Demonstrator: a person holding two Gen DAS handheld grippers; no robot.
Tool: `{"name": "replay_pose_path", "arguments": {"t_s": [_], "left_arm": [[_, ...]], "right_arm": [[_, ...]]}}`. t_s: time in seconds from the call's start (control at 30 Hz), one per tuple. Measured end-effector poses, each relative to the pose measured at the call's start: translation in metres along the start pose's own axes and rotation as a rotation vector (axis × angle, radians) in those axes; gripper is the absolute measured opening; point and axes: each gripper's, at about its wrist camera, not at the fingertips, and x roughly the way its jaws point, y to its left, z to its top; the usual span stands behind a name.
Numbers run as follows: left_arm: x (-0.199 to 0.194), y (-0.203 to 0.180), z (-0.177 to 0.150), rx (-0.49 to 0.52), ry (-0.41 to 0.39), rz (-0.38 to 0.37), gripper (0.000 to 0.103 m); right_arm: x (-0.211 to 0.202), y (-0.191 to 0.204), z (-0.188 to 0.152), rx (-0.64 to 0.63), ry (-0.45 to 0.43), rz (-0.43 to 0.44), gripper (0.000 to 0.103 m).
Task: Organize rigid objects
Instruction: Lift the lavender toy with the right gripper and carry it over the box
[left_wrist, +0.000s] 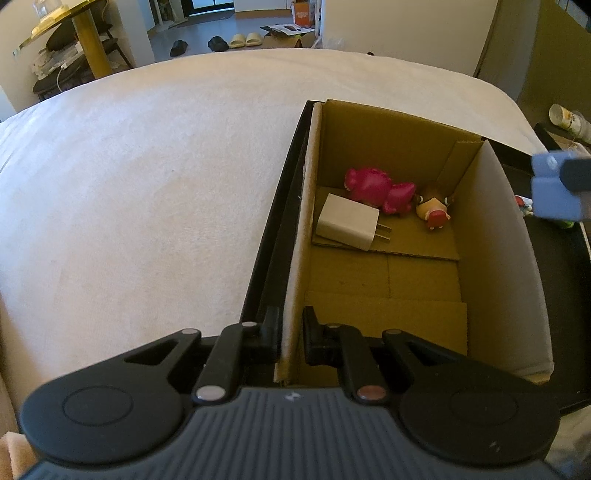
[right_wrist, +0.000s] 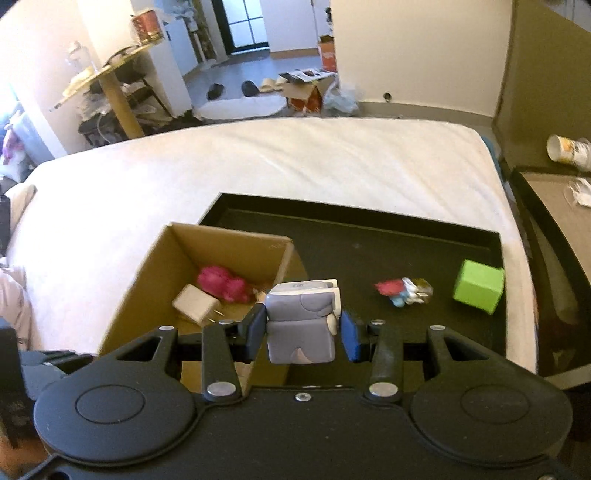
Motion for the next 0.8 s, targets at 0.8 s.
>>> {"name": "replay_pose_path", "arguments": {"t_s": [0.8], "left_arm": [[-0.002, 0.009, -0.003, -0.015, -0.009, -0.055, 0.011]], "right_arm": [[0.036, 0.061, -0.002, -0.029, 0.092, 0.05, 0.042]]}}
